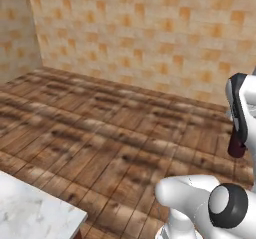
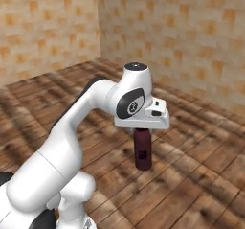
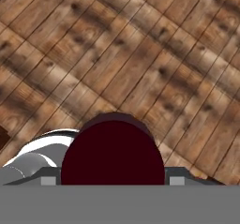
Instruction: There is a wine glass and glass cup on the dining counter. Place the wine bottle next to the wine glass and the juice bottle next to the glass cup.
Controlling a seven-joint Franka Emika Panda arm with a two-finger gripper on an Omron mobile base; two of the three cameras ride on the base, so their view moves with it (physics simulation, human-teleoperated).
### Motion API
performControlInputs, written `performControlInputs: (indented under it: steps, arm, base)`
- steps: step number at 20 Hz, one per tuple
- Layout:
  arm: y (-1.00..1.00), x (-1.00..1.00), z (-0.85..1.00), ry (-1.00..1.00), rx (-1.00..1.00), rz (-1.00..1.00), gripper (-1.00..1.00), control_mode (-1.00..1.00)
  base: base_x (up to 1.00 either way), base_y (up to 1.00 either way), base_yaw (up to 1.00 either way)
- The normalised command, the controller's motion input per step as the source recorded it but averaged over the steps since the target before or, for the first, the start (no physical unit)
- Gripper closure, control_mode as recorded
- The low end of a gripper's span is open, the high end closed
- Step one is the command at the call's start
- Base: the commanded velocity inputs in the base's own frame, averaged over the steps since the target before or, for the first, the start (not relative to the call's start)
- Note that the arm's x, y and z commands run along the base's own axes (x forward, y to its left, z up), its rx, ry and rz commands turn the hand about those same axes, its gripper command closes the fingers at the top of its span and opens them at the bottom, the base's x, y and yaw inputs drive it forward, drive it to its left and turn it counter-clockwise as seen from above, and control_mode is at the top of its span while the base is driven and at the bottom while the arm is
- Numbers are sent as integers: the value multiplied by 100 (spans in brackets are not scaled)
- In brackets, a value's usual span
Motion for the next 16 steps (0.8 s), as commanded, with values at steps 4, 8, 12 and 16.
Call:
performControlInputs:
  steps: [4, 8, 12, 16]
  arm:
    - [0, 0, 0, 0, 0, 0, 100, 100]
    - [0, 0, 0, 0, 0, 0, 100, 100]
    - [0, 0, 0, 0, 0, 0, 100, 100]
    - [0, 0, 0, 0, 0, 0, 100, 100]
  base:
    - [80, -12, 24]
    - [78, -12, 29]
    - [70, -11, 41]
    - [65, -10, 47]
